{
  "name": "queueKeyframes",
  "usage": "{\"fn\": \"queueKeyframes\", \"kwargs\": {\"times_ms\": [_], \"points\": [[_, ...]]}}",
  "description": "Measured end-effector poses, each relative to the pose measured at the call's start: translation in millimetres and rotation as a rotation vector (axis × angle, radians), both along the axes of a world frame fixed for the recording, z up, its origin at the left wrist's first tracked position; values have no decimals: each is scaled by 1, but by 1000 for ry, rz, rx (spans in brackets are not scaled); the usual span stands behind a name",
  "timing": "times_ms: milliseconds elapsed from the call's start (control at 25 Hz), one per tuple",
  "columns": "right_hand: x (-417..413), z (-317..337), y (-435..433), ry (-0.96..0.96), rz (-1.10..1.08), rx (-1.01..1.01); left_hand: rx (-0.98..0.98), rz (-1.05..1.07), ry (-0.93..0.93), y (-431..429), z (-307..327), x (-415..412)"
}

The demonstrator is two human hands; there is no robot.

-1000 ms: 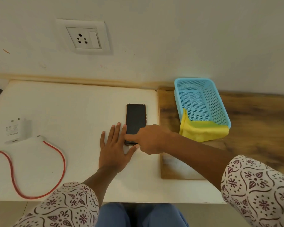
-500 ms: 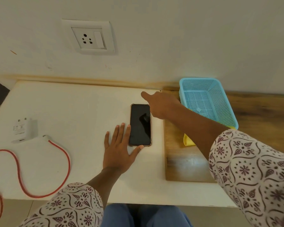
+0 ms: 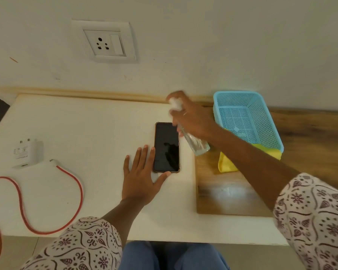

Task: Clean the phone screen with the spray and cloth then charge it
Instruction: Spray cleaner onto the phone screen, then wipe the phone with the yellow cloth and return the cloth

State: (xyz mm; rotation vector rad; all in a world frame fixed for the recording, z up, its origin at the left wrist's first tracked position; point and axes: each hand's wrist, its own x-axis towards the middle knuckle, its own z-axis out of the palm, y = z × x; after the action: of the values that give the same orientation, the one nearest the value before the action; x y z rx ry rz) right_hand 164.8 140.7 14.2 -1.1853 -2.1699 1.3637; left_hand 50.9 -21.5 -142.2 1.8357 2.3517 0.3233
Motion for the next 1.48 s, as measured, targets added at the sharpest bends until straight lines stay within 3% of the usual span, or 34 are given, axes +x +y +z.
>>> {"fn": "queueKeyframes", "kwargs": {"times_ms": [80, 240, 440, 520, 720, 1200, 1280, 1360, 1440, 1480], "points": [[14, 20, 18, 149, -149, -92, -5, 2, -1, 0, 2, 1], [55, 42, 57, 123, -270, 107, -6, 7, -7, 0, 4, 1], [99, 52, 97, -142, -370, 519, -5, 6, -5, 0, 5, 2], [108, 46, 105, -283, -349, 589, -14, 8, 6, 0, 4, 2], [110, 22, 109, -391, -375, 475, -25, 13, 16, 0, 0, 1], [108, 4, 88, -302, -414, 306, -18, 15, 6, 1, 4, 1], [117, 7, 67, -134, -600, 365, -20, 18, 0, 1, 3, 1], [137, -2, 31, 73, -1002, 337, -28, 16, 2, 1, 2, 2], [155, -22, -19, 247, -1303, 14, -32, 16, 3, 1, 1, 1], [159, -33, -46, 321, -1319, -169, -32, 18, -3, 1, 1, 1]]}}
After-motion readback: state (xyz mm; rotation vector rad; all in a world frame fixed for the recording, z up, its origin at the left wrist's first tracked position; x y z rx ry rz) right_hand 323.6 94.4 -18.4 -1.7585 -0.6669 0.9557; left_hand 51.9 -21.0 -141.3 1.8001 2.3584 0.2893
